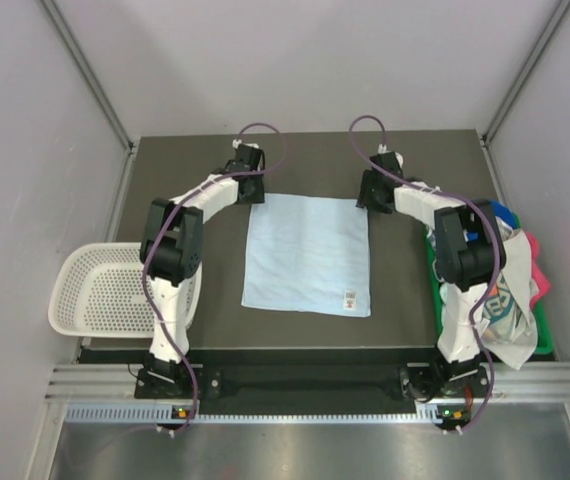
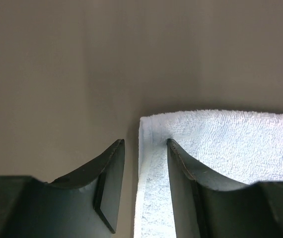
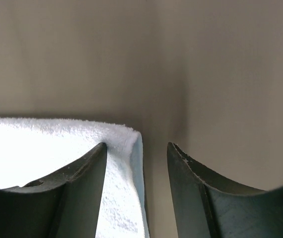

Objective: Fold and stack the towels
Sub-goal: Fold the towel

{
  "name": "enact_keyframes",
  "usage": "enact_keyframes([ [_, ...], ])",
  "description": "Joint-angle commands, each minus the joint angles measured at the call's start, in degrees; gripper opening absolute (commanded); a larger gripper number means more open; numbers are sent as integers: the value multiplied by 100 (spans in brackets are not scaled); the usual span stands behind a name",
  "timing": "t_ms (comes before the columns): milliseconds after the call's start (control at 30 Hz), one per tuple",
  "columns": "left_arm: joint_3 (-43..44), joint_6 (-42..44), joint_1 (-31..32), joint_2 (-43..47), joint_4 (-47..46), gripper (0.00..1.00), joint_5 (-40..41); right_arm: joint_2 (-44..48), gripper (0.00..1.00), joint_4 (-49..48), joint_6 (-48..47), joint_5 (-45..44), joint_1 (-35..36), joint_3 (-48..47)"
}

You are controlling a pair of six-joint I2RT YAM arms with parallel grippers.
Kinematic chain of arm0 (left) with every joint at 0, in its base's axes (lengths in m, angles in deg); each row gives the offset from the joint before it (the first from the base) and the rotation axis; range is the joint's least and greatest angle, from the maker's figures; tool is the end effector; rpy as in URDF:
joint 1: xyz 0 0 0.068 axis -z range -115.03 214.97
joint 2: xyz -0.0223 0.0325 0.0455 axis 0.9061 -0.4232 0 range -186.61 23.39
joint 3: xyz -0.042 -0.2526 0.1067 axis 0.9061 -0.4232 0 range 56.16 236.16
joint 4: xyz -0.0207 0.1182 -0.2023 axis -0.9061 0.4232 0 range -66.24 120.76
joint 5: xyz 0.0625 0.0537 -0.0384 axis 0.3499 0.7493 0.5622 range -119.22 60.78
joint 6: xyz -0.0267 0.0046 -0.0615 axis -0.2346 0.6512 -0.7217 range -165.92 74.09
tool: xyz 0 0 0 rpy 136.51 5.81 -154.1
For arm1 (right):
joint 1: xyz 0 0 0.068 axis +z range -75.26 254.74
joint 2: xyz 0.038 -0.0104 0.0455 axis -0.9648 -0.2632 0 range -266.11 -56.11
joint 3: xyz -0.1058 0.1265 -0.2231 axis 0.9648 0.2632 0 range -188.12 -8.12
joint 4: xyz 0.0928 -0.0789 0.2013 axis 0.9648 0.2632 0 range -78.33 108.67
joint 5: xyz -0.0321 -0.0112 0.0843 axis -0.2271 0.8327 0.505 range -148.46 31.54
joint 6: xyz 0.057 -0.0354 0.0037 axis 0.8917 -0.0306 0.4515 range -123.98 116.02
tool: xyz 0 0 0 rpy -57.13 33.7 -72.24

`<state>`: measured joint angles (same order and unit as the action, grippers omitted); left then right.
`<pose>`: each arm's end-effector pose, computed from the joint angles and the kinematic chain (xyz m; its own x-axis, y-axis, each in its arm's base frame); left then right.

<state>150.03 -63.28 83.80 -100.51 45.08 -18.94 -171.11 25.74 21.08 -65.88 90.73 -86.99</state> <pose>0.4449 -0.1417 0.1810 -0.7687 -0.0480 -0.6378 -0.0180 0.9984 -0.0535 0.4110 0.1106 0.1801 -0.7509 0.2217 -0.6220 0.1374 0.9738 0.1813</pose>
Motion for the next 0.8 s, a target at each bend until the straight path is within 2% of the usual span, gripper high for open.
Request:
enact_keyframes([
  [0, 246, 119, -64, -38, -392, 45, 9, -180, 52, -158, -54, -49, -34, -321],
  [267, 334, 119, -90, -319, -532, 43, 0, -391, 50, -123, -80, -31, -26, -419],
  [467, 115, -74, -99, -355, -849, 41, -255, -356, 43, -281, -98, -23, -34, -278],
  [567, -87, -162, -99, -311, -1076, 40, -386, -356, 38, -299, -124, -23, -34, -243],
  [633, -210, -232, -116, -258, -1313, 40, -518, -339, 31, -317, -133, -14, -34, -234],
  [767, -412, -311, -160, -223, -1525, 39, -624, -348, 29, -352, -159, 48, -52, -146],
])
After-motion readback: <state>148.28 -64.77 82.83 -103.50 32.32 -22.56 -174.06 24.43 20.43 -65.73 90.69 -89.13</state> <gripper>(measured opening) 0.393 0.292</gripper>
